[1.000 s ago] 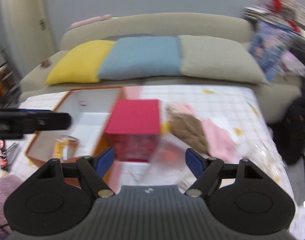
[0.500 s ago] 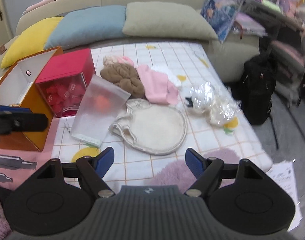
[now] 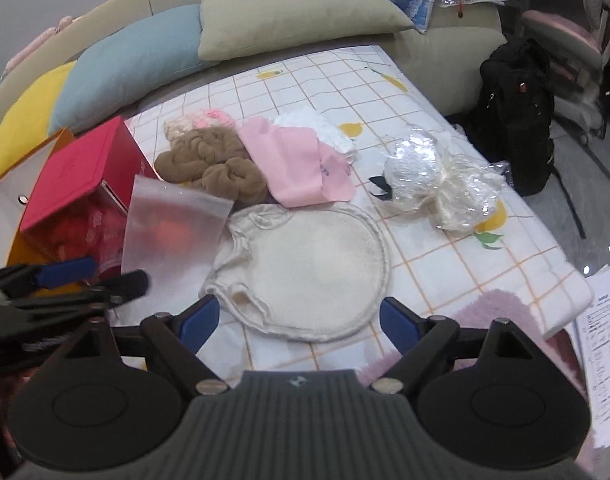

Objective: Organize soft objects
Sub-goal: 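Grasp the clear plastic bag with the left tool while the right tool grasps the pink cloth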

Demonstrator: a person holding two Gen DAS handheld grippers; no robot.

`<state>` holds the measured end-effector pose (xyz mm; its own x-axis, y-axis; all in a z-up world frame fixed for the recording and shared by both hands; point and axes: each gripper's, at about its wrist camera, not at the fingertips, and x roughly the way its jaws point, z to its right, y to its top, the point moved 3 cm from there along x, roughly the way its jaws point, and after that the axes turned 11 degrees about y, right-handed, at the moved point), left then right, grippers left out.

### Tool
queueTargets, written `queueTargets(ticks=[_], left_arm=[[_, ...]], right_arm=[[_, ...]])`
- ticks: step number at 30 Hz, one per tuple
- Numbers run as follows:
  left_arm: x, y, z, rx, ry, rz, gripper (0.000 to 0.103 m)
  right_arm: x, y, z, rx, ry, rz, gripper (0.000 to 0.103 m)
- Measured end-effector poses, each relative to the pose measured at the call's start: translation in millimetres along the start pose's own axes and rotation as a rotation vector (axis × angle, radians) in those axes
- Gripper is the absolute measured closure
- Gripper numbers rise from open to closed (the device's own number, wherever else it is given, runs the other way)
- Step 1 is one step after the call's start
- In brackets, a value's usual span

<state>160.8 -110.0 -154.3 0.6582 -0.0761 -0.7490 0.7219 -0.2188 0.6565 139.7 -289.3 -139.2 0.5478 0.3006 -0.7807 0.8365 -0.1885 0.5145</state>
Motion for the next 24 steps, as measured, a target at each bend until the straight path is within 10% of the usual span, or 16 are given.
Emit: queueTargets(ticks=[7,14,24], left_arm=[[25.6,-0.5,13.4,0.072,0.033,-0.044,0.033],[40.4,-1.5,16.7,0.121,0.069,-0.112,0.095],[14.4,9.3,6.9,0.020,0.037,-0.077,0.101]], right_arm=[[17.2,5.3,9.5,0.071,0.039,-0.016,0.022],[35.6,22.2,2.2,0.001,0.069,0.010,0.023],[80.1,54.2,2.1,-0.222,-0.017,0.099,0.033]])
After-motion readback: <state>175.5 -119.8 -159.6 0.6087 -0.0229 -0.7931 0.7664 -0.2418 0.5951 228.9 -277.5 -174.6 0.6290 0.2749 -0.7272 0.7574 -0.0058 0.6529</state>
